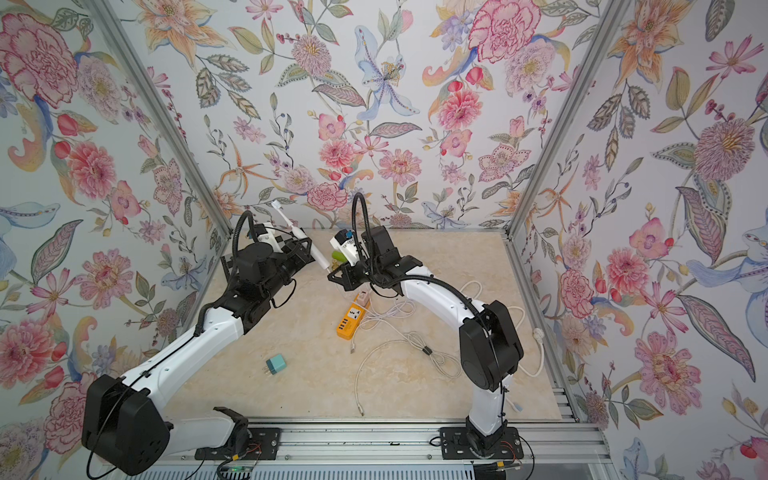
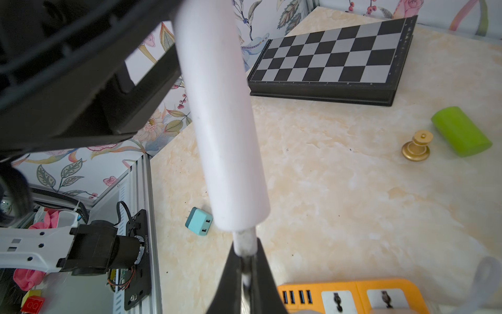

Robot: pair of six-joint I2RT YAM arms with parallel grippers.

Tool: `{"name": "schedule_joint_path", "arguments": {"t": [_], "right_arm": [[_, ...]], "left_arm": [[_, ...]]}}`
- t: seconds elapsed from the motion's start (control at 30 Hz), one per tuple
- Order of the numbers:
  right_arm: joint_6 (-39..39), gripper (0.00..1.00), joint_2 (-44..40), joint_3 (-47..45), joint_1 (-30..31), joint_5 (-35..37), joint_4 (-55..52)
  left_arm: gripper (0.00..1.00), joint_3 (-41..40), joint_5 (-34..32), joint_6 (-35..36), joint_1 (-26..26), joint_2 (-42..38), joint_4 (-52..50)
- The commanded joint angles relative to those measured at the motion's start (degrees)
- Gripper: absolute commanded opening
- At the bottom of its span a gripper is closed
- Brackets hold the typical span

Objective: Charge the electric toothbrush
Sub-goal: Insert the charging cable into the electric toothbrush.

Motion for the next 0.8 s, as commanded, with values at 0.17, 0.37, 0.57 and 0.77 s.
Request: {"name": "schedule_joint_path", "arguments": {"t": [0.17,0.37,0.57,0.77], "right_arm": [[0.7,0.00,-4.1,5.1,-0.6,-0.4,10.0],[-1.4,0.00,-5.4,5.2,-1.0,0.5,10.2],[-3.5,0.00,-5.6,5.8,-2.7,-0.7,9.9],[-3.6,0.00,-5.5,6.8,-3.7,1.0,9.9]], "left_arm": [[0.00,0.5,5.0,4.5,-6.5,0.8,-12.5],[0.00,1.2,8.5,8.5,-6.8,2.7,-16.9],[0.00,1.4,10.4,8.9,-7.5,2.7,-17.1],[0.00,2.4,12.6,8.0,-9.6,3.7,-16.2]]}}
